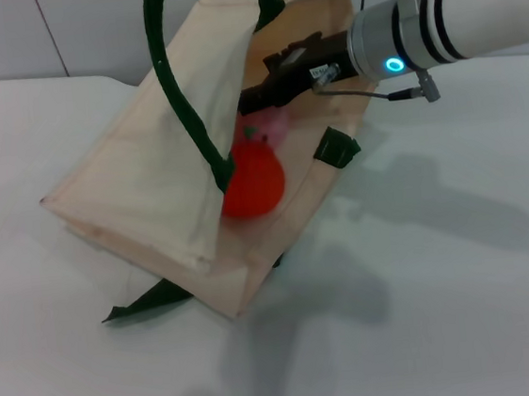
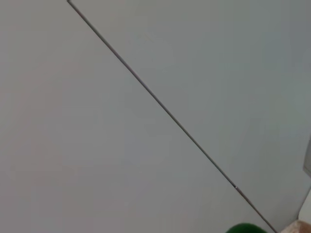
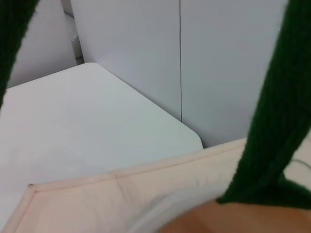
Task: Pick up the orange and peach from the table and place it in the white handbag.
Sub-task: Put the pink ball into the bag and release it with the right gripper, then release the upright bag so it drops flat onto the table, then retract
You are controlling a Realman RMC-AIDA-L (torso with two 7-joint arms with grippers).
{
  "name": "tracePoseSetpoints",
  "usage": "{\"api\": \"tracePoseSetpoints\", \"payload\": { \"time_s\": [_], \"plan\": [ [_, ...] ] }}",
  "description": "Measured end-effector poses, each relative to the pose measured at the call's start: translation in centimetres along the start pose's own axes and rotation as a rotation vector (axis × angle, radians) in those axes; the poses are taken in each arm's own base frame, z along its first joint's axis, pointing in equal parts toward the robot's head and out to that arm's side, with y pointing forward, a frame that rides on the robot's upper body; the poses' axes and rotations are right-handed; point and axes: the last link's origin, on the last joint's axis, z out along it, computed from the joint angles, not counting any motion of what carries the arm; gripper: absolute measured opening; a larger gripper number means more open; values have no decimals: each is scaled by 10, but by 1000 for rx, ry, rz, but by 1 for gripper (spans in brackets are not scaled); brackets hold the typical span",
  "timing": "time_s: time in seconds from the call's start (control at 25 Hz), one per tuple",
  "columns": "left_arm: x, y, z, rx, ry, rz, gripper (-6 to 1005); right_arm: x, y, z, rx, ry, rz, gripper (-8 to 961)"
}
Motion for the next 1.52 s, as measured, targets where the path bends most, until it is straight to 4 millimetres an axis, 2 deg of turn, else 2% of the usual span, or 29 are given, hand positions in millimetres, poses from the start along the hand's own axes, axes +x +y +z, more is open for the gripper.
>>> {"api": "tracePoseSetpoints", "payload": {
  "time_s": [0.28, 0.48, 0.68, 1.04, 1.2, 1.36, 1.52],
  "plan": [
    [-6, -3, 0, 22, -19, -15, 240, 15, -8, -3, 25, 65, 36, 882],
    [-15, -9, -1, 44, -21, -61, 243, 35, -20, -9, 96, 193, 49, 881],
    [-27, -13, -2, 64, -17, -92, 246, 57, -34, -21, 143, 240, 92, 880],
    [-48, -14, 5, 81, -39, -138, 251, 65, -51, -59, 157, 133, 163, 873],
    [-55, -16, 7, 93, -44, -167, 253, 68, -61, -77, 221, 78, 181, 873],
    [-60, -20, 10, 112, -29, -203, 256, 67, -73, -106, 304, -31, 202, 873],
    [-66, -20, 13, 115, -13, -237, 258, 70, -82, -123, 367, -126, 246, 874]
  ]
}}
